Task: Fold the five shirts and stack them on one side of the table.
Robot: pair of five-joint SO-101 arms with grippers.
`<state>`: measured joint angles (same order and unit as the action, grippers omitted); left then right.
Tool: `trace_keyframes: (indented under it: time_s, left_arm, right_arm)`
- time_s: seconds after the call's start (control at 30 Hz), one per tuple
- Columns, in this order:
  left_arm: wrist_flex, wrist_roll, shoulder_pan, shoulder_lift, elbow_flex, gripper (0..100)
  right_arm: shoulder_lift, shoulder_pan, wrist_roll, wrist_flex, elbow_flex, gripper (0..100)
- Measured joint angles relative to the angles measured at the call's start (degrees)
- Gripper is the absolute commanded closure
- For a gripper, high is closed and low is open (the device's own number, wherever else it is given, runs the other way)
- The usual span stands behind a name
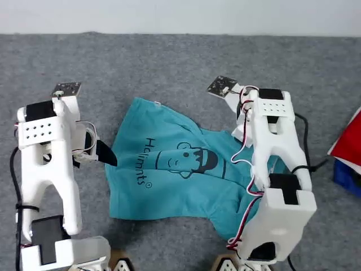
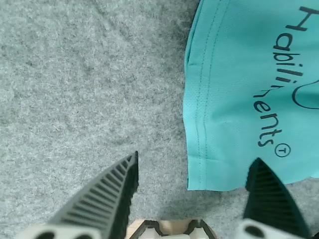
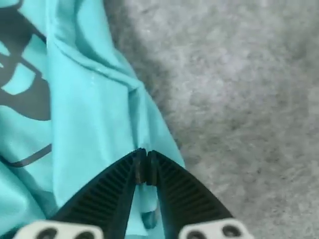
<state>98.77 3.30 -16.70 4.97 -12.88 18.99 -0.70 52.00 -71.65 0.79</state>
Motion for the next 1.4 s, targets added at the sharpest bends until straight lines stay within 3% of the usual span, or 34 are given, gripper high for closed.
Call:
trace_keyframes:
  time_s: [0.2,0.3,0.4,0.53,0.93,1.4]
  left_arm:
    - [0.00,0.00,0.00,0.00,0.00,67]
    - [0.00,0.00,0.00,0.00,0.00,67]
    - [0.00,0.00,0.00,0.00,0.00,67]
    - [0.00,0.00,0.00,0.00,0.00,67]
    - [0.00,0.00,0.00,0.00,0.00,67]
    - [0.00,0.00,0.00,0.00,0.00,67]
  right_arm:
    - [0.00,-1.67,-0.26,1.32,0.00,99.1]
    - [-0.26,-2.20,-4.75,-2.29,0.00,97.6]
    - [-0.70,-2.29,-10.99,-6.07,0.00,86.8]
    - [-2.37,-2.20,-13.27,-8.79,2.20,71.8]
    - [-2.73,-2.20,-13.80,-13.54,3.43,89.8]
    - [-2.20,-2.20,-13.80,-17.58,3.96,86.6]
